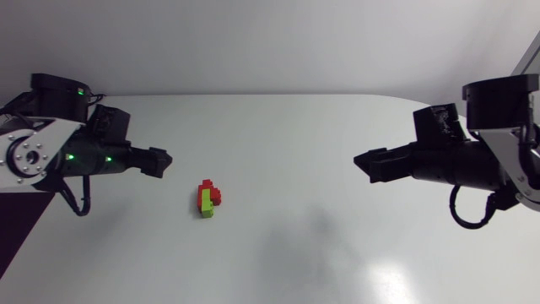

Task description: Separate the duplo bricks

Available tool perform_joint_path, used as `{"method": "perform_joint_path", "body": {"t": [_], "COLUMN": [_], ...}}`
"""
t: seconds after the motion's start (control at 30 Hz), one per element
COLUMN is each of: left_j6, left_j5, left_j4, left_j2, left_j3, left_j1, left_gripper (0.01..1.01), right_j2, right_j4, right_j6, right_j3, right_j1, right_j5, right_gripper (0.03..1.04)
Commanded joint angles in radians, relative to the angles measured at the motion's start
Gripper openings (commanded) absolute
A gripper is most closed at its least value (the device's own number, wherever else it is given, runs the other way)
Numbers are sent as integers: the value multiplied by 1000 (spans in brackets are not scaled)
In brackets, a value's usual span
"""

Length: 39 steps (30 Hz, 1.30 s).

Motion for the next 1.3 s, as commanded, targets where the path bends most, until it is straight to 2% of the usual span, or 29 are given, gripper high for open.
{"method": "perform_joint_path", "body": {"t": [0.0,0.1,0.2,0.33,0.53,0.63,0.7,0.77,0.9,1.1,1.27], "left_j6": [123,305,333,447,602,612,612,614,615,592,562], "left_j5": [13,13,13,13,107,108,94,12,-36,-76,-76], "left_j4": [13,4,-16,-103,-108,-134,-160,-160,-155,-91,-86], "left_j2": [87,167,230,291,295,354,404,437,469,555,601], "left_j3": [57,102,134,165,126,166,201,211,217,247,298], "left_j1": [-35,-59,-79,-110,-98,-55,-27,-21,-16,-82,-147], "left_gripper": [957,956,957,959,957,951,910,910,910,910,911], "right_j2": [63,107,149,216,331,363,374,380,405,445,442], "right_j4": [-13,-39,-84,-104,-203,-282,-288,-289,-286,-274,-262], "right_j6": [17,12,-13,-52,-218,-310,-321,-335,-356,-370,-407], "right_j3": [40,64,93,127,208,248,251,245,228,216,188], "right_j1": [5,8,11,1,34,41,46,49,60,75,103], "right_j5": [-29,-63,-120,-235,-250,-250,-241,-238,-226,-210,-190], "right_gripper": [1002,1002,1002,1002,1002,1002,1002,1002,1002,1002,1002]}}
